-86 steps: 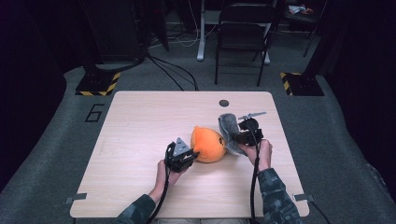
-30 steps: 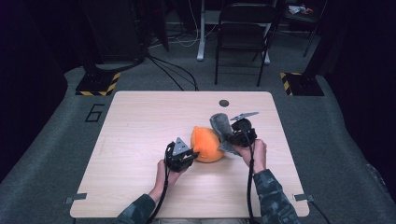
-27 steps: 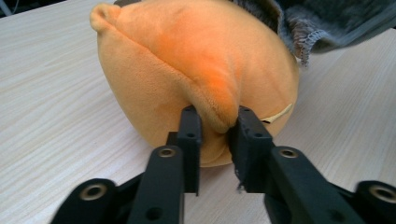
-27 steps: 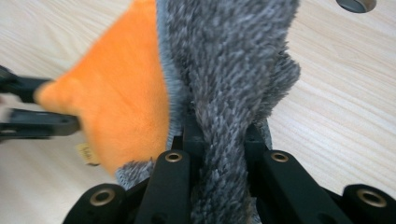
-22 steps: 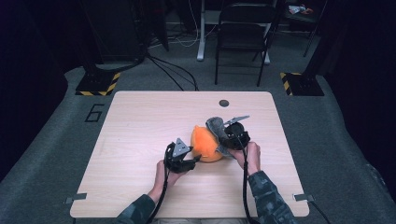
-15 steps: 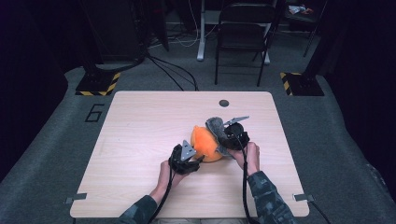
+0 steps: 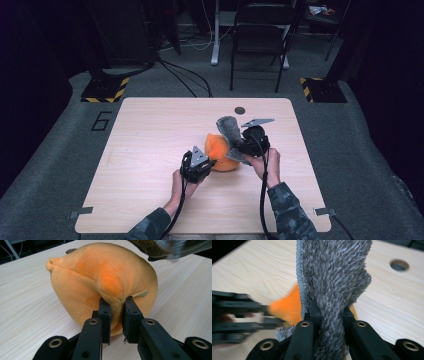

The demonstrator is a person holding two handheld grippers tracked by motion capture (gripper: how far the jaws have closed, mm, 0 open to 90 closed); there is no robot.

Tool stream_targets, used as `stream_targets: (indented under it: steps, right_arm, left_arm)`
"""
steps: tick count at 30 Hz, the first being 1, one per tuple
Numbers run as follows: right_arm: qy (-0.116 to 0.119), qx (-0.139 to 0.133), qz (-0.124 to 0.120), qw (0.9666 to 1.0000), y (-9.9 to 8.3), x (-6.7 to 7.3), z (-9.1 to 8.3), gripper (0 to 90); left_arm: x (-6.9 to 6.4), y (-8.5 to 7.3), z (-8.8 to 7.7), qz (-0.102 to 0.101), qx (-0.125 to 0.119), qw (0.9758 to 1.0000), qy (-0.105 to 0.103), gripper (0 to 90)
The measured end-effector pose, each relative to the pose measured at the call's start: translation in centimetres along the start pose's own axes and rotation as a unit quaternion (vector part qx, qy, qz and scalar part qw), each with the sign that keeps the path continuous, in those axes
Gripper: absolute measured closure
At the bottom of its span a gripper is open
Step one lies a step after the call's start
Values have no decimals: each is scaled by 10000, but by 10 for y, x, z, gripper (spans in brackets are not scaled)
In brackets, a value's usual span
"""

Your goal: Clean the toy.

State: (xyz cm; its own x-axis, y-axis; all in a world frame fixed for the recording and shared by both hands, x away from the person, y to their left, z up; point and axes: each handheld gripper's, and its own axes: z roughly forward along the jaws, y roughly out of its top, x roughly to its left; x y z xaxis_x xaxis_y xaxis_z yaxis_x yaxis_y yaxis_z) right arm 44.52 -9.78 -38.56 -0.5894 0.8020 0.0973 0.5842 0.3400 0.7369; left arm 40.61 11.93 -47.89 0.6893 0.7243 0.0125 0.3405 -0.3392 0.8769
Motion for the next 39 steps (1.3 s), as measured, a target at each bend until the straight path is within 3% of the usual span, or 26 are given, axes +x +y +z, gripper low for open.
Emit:
stream_targets:
  steps: [6,9,11,21,25,30,33,36,39]
  right_arm:
    - [270,9,-428,9987,7,36,1,786]
    - [55,236,-554,9982,2,41,14,786]
    - [-80,348,-598,9976,-3,36,23,786]
    - [-364,713,-72,9968,-18,-8,31,787]
    - [-650,916,85,9936,-28,-26,38,787]
    - [-676,1207,490,9892,-46,-51,52,787]
    - [-701,1358,598,9864,-53,-58,59,787]
    - [-796,1321,614,9861,-52,-62,55,787]
    - [-826,949,540,9906,-38,-59,35,787]
  left_arm:
    - [-3,8,-10,-334,-134,9992,-171,791]
    - [-7,7,-8,-353,17,9991,-247,790]
    - [-6,4,-6,-297,59,9993,-223,789]
    - [0,2,-4,-363,94,9987,-360,778]
    - [1,1,-4,-403,83,9984,-390,776]
    - [4,0,-4,-378,85,9984,-415,772]
    - [6,0,-5,-408,101,9982,-431,772]
    - [7,0,-4,-468,59,9981,-397,771]
    - [7,0,-4,-518,37,9978,-406,769]
